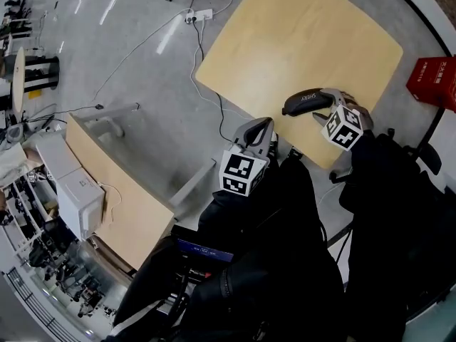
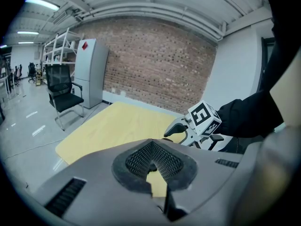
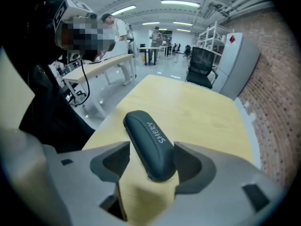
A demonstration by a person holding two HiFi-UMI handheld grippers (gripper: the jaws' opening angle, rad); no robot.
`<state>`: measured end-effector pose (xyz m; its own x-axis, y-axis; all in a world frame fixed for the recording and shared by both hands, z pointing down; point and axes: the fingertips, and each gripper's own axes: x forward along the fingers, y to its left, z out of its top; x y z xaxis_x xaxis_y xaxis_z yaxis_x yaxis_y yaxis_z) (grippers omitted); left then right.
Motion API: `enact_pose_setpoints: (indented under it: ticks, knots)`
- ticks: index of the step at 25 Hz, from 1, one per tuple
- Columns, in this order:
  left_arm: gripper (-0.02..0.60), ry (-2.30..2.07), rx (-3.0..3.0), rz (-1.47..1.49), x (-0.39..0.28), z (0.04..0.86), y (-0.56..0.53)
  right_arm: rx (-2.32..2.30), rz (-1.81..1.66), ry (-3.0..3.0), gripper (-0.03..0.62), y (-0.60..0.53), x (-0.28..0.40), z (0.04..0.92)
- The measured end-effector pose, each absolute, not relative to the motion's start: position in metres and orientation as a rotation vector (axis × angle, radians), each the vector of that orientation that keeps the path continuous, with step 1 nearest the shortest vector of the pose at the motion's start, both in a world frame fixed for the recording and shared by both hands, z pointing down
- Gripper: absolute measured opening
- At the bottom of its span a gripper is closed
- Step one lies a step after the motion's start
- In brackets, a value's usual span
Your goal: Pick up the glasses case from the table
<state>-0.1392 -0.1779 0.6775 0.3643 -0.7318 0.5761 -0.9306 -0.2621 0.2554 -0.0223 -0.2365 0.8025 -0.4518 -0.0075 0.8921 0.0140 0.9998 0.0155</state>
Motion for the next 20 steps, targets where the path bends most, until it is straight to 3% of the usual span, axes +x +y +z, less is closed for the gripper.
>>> enact_pose_setpoints:
  ticks: [9,20]
  knots:
    - [-0.002,-1.42,2.056,0.477,-0.141,0.684,-0.176,-0.224,-0.202,-1.868,0.36,-0.243,-0.021,0.835]
    - [-0.002,-1.432,2.035,0.5,-0.151,0.689,-0.164,-0.235,-0.181,-1.779,0.36,-0.245,-0.022,0.864]
